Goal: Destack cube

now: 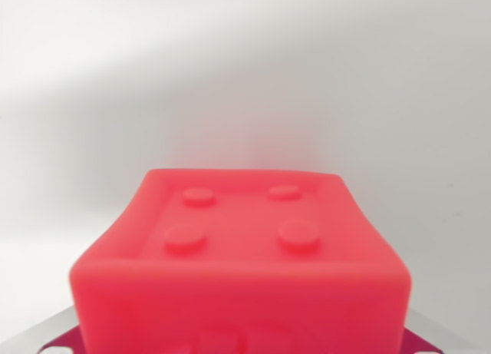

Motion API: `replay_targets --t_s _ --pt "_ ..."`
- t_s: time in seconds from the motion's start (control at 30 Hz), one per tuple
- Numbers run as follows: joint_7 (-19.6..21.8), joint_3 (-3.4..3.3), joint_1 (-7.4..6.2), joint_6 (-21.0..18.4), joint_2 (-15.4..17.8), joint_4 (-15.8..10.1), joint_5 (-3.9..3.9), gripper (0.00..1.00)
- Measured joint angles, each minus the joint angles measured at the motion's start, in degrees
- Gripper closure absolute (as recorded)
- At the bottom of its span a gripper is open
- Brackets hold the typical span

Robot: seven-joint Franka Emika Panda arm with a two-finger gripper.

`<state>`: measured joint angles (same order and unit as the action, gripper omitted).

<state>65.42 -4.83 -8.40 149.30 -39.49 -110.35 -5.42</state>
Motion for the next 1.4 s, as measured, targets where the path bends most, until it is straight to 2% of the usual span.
replay_targets --t_s 0.5,0.53,1.4 --pt "0.0 0.37 0.34 1.0 -1.58 0.62 0.0 1.0" --pt "0.0 0.37 0.35 1.02 -1.59 0.63 0.0 0.0" --pt "0.0 0.4 0.36 1.08 -1.61 0.67 0.0 0.0"
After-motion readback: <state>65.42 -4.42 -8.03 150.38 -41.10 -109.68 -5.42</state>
